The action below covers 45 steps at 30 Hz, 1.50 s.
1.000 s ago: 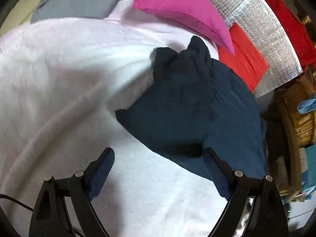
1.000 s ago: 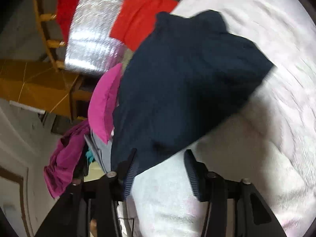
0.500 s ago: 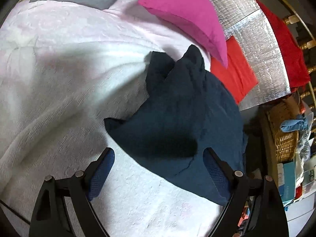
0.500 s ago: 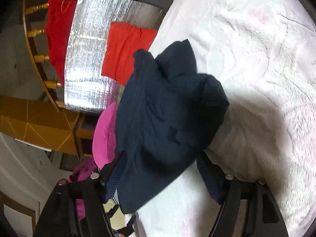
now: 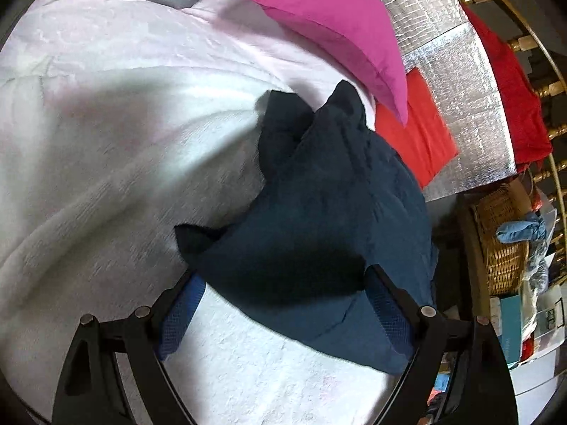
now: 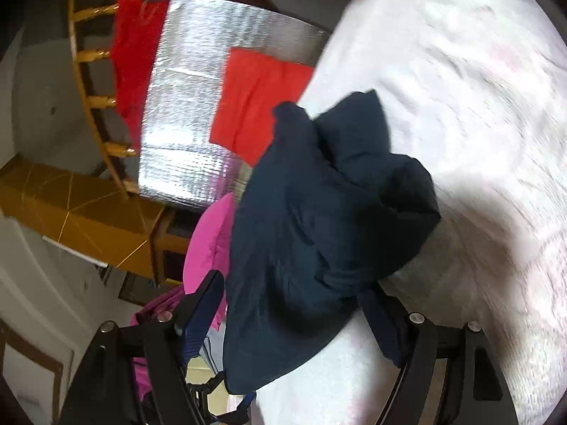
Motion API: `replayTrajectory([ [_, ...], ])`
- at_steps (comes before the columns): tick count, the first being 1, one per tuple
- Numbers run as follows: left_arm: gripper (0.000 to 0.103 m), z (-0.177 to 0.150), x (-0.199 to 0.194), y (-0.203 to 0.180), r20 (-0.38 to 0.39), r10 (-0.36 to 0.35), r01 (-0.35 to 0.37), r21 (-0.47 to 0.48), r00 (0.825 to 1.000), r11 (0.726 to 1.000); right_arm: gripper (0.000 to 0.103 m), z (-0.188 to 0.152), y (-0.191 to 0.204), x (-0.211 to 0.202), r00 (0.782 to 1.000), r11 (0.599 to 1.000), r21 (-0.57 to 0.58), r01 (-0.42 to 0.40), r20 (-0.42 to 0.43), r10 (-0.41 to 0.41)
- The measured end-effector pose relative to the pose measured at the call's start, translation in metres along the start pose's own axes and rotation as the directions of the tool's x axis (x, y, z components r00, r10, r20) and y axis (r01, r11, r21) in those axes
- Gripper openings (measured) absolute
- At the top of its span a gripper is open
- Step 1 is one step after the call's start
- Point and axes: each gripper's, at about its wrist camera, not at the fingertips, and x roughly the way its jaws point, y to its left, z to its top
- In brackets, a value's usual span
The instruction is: Fold large clothes
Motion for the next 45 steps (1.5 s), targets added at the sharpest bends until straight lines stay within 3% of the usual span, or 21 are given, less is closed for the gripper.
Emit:
replayTrajectory([
  [4, 0.09, 0.002, 0.005, 0.0, 0.028, -0.023, 0.023, -0.002, 0.999, 1.0, 0.08, 0.003, -0.005, 0.011, 0.999, 0.999, 0.017, 0.044, -0.001, -0.043],
  [8, 0.076, 0.005, 0.008, -0.004, 0.064, -0.035, 0.033, 0.024, 0.997, 0.999, 0.08, 0.007, -0.004, 0.018, 0.999, 0.999, 0.021, 0.047, 0.016, -0.047],
  [19, 0.078, 0.014, 0.029, -0.002, 0.082, -0.079, 0.08, -0.012, 0.994, 0.997, 0.08, 0.017, 0.0, 0.041, 0.992, 0.992, -0.012, 0.122, 0.045, -0.121],
  [20, 0.071, 0.014, 0.03, -0.003, 0.086, -0.082, 0.083, -0.008, 0.993, 0.997, 0.078, 0.018, 0.001, 0.042, 0.989, 0.99, -0.017, 0.139, 0.045, -0.138],
  [23, 0.056, 0.013, 0.034, -0.006, 0.082, -0.1, 0.1, 0.01, 0.992, 0.995, 0.052, 0.021, 0.001, 0.045, 0.98, 0.98, -0.044, 0.195, 0.048, -0.193],
  [27, 0.037, 0.013, 0.029, -0.013, 0.096, -0.118, 0.114, 0.047, 0.988, 0.992, 0.04, 0.022, 0.006, 0.043, 0.975, 0.972, -0.079, 0.221, 0.046, -0.217],
  [29, 0.033, 0.012, 0.027, -0.016, 0.103, -0.117, 0.111, 0.057, 0.988, 0.992, 0.034, 0.02, 0.013, 0.04, 0.972, 0.966, -0.107, 0.235, 0.056, -0.23],
  [45, 0.029, -0.016, -0.023, -0.016, 0.11, -0.091, 0.083, 0.073, 0.99, 0.994, 0.027, -0.014, 0.026, -0.016, 0.969, 0.958, -0.145, 0.248, 0.046, -0.244],
])
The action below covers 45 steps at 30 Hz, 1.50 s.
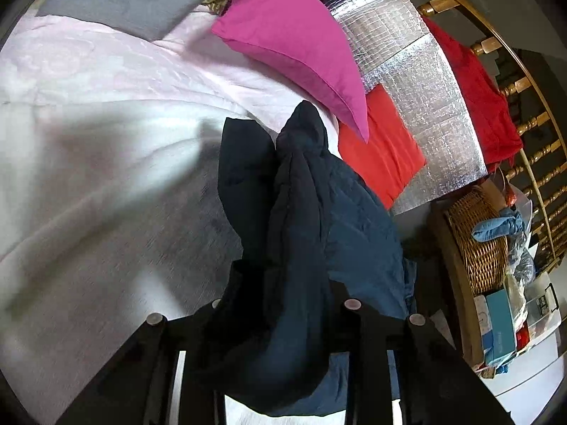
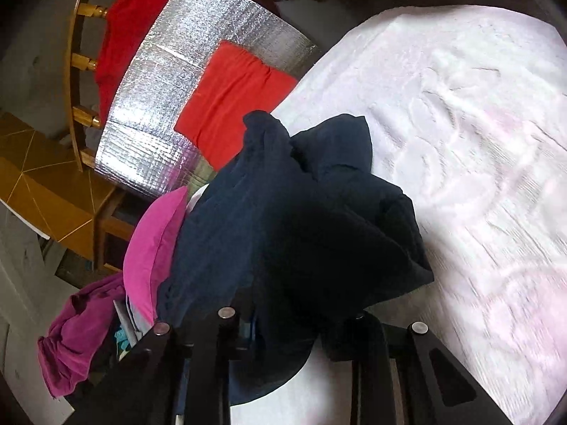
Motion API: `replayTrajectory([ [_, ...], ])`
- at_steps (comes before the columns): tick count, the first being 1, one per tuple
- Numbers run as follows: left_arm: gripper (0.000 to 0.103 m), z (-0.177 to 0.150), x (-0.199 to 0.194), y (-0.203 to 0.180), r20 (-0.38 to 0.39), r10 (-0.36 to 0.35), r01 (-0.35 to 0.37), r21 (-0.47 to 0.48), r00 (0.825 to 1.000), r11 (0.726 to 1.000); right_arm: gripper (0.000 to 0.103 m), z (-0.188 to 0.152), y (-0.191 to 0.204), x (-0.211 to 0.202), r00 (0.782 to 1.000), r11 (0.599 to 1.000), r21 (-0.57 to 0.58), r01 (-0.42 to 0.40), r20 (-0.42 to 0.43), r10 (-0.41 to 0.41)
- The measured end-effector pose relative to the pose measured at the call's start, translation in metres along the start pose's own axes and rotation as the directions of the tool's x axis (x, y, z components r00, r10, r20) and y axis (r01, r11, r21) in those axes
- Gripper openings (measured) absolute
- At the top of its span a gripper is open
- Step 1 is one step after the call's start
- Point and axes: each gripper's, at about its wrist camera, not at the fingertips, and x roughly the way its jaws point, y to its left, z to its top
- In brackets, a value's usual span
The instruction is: Fold large clothes
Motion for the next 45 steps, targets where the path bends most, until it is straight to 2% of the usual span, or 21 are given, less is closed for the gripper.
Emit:
replayTrajectory([
  [7, 0.028, -0.022, -0.041, 0.01, -0.009, 0.041, -0.04, 0.067, 0.999, 0.997, 0.027, -0.033, -0.004, -0.044, 0.999, 0.999, -0.048, 0.021, -0.039, -0.022],
  [11, 0.028, -0.045, -0.061, 0.01, -0.018, 0.116, -0.111, 0.17, 0.993, 0.979, 0.026, -0.054, -0.009, -0.069, 0.998, 0.995, -0.091, 0.04, -0.053, -0.045],
  [14, 0.028, -0.062, -0.079, 0.007, -0.003, 0.17, -0.163, 0.262, 0.985, 0.951, 0.026, -0.07, -0.014, -0.09, 0.998, 0.995, -0.089, 0.04, -0.051, -0.044],
  [17, 0.028, -0.078, -0.095, 0.003, 0.029, 0.214, -0.211, 0.359, 0.976, 0.909, 0.026, -0.088, -0.019, -0.108, 0.998, 0.995, -0.091, 0.04, -0.046, -0.044],
  [23, 0.028, -0.101, -0.114, -0.003, 0.091, 0.279, -0.288, 0.469, 0.956, 0.835, 0.026, -0.111, -0.029, -0.127, 0.998, 0.996, -0.074, 0.048, -0.039, -0.051],
  [28, 0.028, -0.108, -0.121, -0.007, 0.125, 0.305, -0.325, 0.507, 0.944, 0.798, 0.026, -0.121, -0.032, -0.134, 0.998, 0.995, -0.079, 0.054, -0.036, -0.057],
  [36, 0.028, -0.108, -0.116, -0.016, 0.158, 0.328, -0.359, 0.548, 0.931, 0.756, 0.026, -0.122, -0.036, -0.133, 0.997, 0.995, -0.071, 0.065, -0.038, -0.068],
  [40, 0.028, -0.108, -0.114, -0.018, 0.166, 0.339, -0.372, 0.56, 0.926, 0.74, 0.026, -0.124, -0.035, -0.129, 0.997, 0.996, -0.064, 0.066, -0.044, -0.069],
  [45, 0.029, -0.108, -0.113, -0.019, 0.164, 0.347, -0.377, 0.561, 0.923, 0.737, 0.026, -0.124, -0.035, -0.128, 0.997, 0.996, -0.059, 0.06, -0.052, -0.063],
])
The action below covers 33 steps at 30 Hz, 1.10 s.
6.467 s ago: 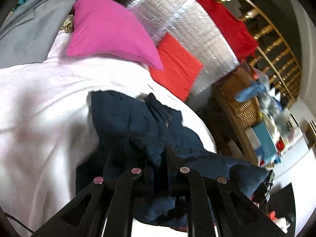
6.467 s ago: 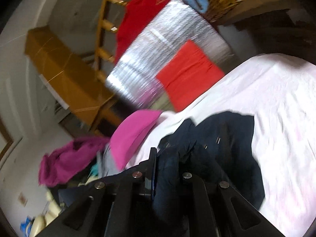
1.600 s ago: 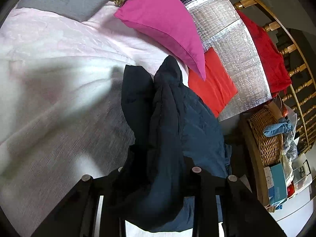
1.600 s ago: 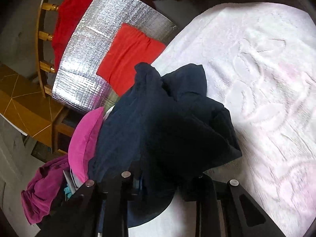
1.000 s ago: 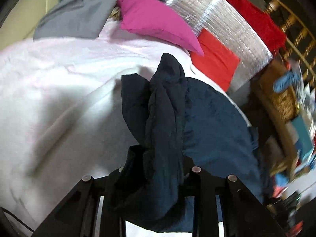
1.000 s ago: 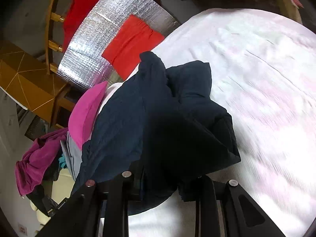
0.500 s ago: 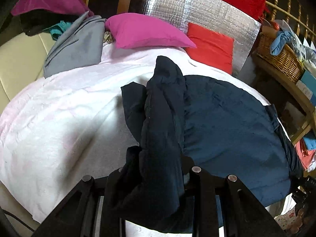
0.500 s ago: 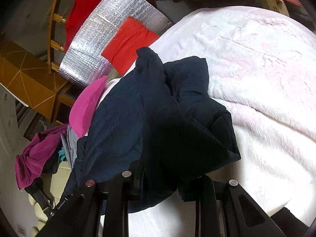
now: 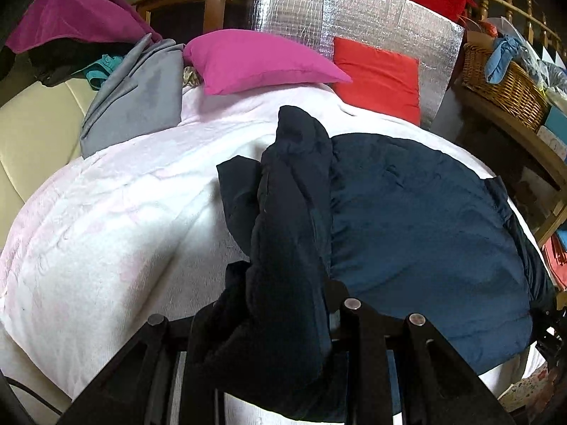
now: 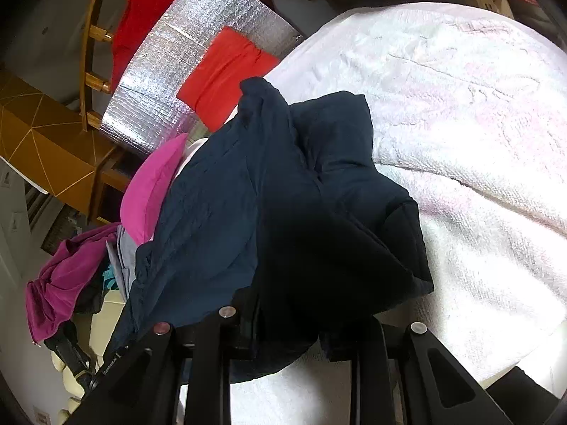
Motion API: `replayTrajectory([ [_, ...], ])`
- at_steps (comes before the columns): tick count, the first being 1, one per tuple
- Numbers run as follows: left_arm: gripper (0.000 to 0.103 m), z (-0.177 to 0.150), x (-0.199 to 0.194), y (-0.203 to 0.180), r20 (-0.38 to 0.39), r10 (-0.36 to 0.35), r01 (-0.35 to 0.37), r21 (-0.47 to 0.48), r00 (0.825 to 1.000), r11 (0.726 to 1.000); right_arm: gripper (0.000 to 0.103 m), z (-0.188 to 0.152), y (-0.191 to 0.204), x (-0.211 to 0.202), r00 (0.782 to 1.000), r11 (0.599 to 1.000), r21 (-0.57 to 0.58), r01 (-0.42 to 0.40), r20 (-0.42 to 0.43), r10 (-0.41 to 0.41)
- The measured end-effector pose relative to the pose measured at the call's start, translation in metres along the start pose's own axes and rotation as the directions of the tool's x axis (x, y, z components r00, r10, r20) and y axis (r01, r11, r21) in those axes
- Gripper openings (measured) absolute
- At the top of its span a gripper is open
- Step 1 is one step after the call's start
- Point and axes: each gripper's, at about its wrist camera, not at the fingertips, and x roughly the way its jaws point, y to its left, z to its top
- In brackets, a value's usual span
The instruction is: Fold large clothes
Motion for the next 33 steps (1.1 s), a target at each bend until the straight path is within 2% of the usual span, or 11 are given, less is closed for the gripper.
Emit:
replayTrajectory([
  [4, 0.029, 0.002, 0.006, 0.002, -0.023, -0.005, 0.005, -0.004, 1.0, 1.0, 0.026, 0.0, 0.0, 0.003, 1.0, 1.0, -0.001, 0.002, -0.004, -0.002],
  [10, 0.048, 0.004, 0.014, 0.024, -0.105, -0.076, 0.064, -0.116, 0.992, 0.991, 0.03, 0.005, -0.003, 0.0, 0.997, 0.998, 0.051, -0.032, -0.064, 0.036],
  [14, 0.06, 0.007, 0.008, 0.055, -0.15, -0.169, 0.132, -0.233, 0.974, 0.964, 0.057, 0.013, -0.006, -0.022, 0.989, 0.996, 0.069, -0.058, -0.132, 0.067],
  [16, 0.064, 0.011, -0.003, 0.072, -0.119, -0.196, 0.156, -0.284, 0.973, 0.946, 0.057, 0.016, -0.008, -0.039, 0.983, 0.996, 0.05, -0.08, -0.161, 0.087],
  [18, 0.071, 0.015, -0.013, 0.086, -0.07, -0.177, 0.145, -0.326, 0.982, 0.934, 0.062, 0.023, -0.01, -0.058, 0.99, 0.998, 0.009, -0.059, -0.128, 0.06],
  [20, 0.074, 0.018, -0.013, 0.095, -0.046, -0.161, 0.134, -0.365, 0.986, 0.921, 0.081, 0.037, -0.012, -0.071, 0.998, 0.999, -0.014, -0.042, -0.057, 0.041],
  [21, 0.074, 0.019, -0.01, 0.097, -0.048, -0.173, 0.143, -0.375, 0.984, 0.916, 0.083, 0.047, -0.012, -0.072, 0.999, 0.999, -0.015, -0.036, -0.025, 0.036],
  [23, 0.074, 0.02, 0.001, 0.094, -0.06, -0.241, 0.198, -0.399, 0.969, 0.895, 0.085, 0.066, -0.015, -0.059, 0.999, 0.999, -0.006, -0.039, -0.02, 0.039],
  [24, 0.075, 0.02, 0.01, 0.09, -0.069, -0.304, 0.249, -0.419, 0.95, 0.873, 0.086, 0.074, -0.017, -0.05, 0.999, 0.999, 0.007, -0.039, -0.029, 0.039],
  [27, 0.078, 0.022, 0.032, 0.077, -0.115, -0.395, 0.311, -0.437, 0.911, 0.844, 0.087, 0.096, -0.023, -0.008, 0.992, 0.998, 0.061, -0.026, -0.121, 0.033],
  [33, 0.087, 0.027, 0.065, 0.061, -0.184, -0.419, 0.301, -0.454, 0.889, 0.839, 0.087, 0.112, -0.019, 0.05, 0.975, 0.999, 0.032, 0.006, -0.222, 0.002],
])
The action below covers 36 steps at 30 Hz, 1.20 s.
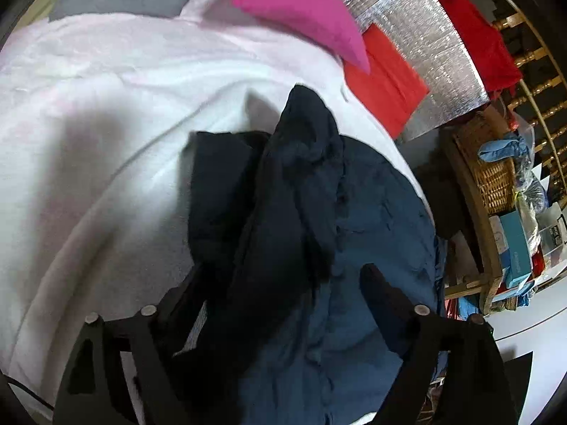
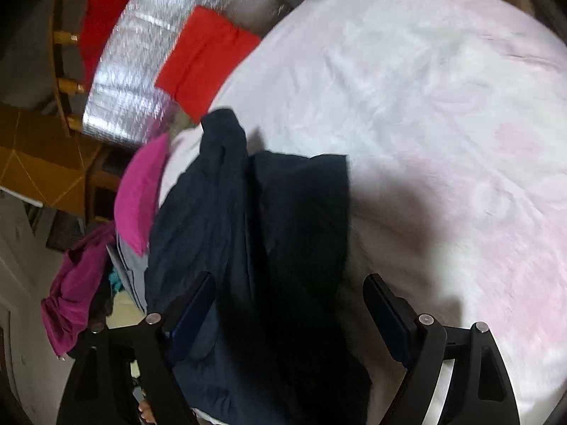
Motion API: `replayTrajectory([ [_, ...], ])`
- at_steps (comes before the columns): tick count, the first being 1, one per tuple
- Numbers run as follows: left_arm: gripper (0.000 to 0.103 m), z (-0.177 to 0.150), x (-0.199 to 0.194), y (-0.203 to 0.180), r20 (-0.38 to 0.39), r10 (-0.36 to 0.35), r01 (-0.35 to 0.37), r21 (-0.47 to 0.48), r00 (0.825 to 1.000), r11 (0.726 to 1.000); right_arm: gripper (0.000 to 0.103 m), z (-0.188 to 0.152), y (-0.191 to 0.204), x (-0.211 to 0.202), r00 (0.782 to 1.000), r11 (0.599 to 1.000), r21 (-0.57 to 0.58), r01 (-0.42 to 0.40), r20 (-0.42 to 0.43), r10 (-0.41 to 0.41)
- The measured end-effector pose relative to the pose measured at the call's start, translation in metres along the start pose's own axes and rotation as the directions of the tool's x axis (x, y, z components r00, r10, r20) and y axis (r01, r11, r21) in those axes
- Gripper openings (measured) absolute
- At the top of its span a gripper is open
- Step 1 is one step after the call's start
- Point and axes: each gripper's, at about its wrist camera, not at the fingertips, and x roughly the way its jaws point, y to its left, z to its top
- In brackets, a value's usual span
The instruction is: Fold large clothes
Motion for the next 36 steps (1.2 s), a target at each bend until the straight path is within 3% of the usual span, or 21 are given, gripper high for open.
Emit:
replayTrajectory([
  [3, 0.087, 0.004, 0.013, 0.0, -0.024, 0.01, -0.01, -0.019, 1.0, 1.0, 0.09, 0.007, 0.011, 0.016, 1.0, 0.999, -0.026, -0.018, -0.014, 0.017],
  [6, 0.087, 0.009, 0.022, -0.005, -0.025, 0.007, -0.007, -0.003, 1.0, 1.0, 0.087, 0.008, 0.027, 0.036, 1.0, 0.995, -0.094, 0.018, -0.016, -0.02],
  [8, 0.087, 0.013, 0.026, -0.005, -0.02, 0.009, -0.009, -0.005, 1.0, 1.0, 0.063, 0.008, 0.037, 0.046, 0.997, 0.986, -0.151, 0.072, -0.012, -0.074],
  [11, 0.085, 0.022, 0.033, -0.008, 0.006, 0.027, -0.027, -0.012, 1.0, 1.0, 0.044, 0.016, 0.051, 0.051, 0.996, 0.983, -0.165, 0.085, 0.051, -0.078],
  [13, 0.079, 0.026, 0.037, -0.011, 0.025, 0.043, -0.043, -0.013, 0.999, 0.999, 0.04, 0.023, 0.062, 0.052, 0.991, 0.978, -0.189, 0.089, 0.116, -0.068],
  [16, 0.075, 0.032, 0.041, -0.018, 0.07, 0.071, -0.072, 0.002, 0.995, 0.997, 0.039, 0.032, 0.073, 0.052, 0.979, 0.972, -0.211, 0.105, 0.195, -0.064],
  [18, 0.078, 0.034, 0.047, -0.017, 0.068, 0.1, -0.101, 0.009, 0.993, 0.995, 0.039, 0.036, 0.069, 0.066, 0.98, 0.974, -0.197, 0.114, 0.182, -0.078],
  [20, 0.081, 0.032, 0.048, -0.018, 0.063, 0.126, -0.127, 0.024, 0.99, 0.992, 0.055, 0.039, 0.058, 0.082, 0.986, 0.978, -0.161, 0.134, 0.124, -0.115],
  [24, 0.081, 0.03, 0.036, -0.028, 0.075, 0.17, -0.177, 0.099, 0.982, 0.979, 0.061, 0.04, 0.057, 0.073, 0.988, 0.988, -0.109, 0.105, 0.125, -0.092],
  [28, 0.081, 0.024, 0.003, -0.036, 0.169, 0.257, -0.282, 0.144, 0.952, 0.949, 0.067, 0.029, 0.067, 0.051, 0.977, 0.981, -0.129, 0.148, 0.171, -0.125],
  [30, 0.081, 0.019, -0.015, -0.041, 0.241, 0.279, -0.324, 0.169, 0.929, 0.931, 0.067, 0.022, 0.071, 0.033, 0.963, 0.975, -0.139, 0.174, 0.231, -0.139],
  [33, 0.082, 0.005, -0.034, -0.049, 0.328, 0.328, -0.411, 0.227, 0.886, 0.883, 0.067, 0.01, 0.086, 0.0, 0.934, 0.956, -0.219, 0.193, 0.34, -0.111],
  [36, 0.084, -0.01, -0.039, -0.058, 0.364, 0.341, -0.455, 0.296, 0.866, 0.84, 0.039, -0.003, 0.104, -0.01, 0.932, 0.937, -0.303, 0.175, 0.357, -0.059],
])
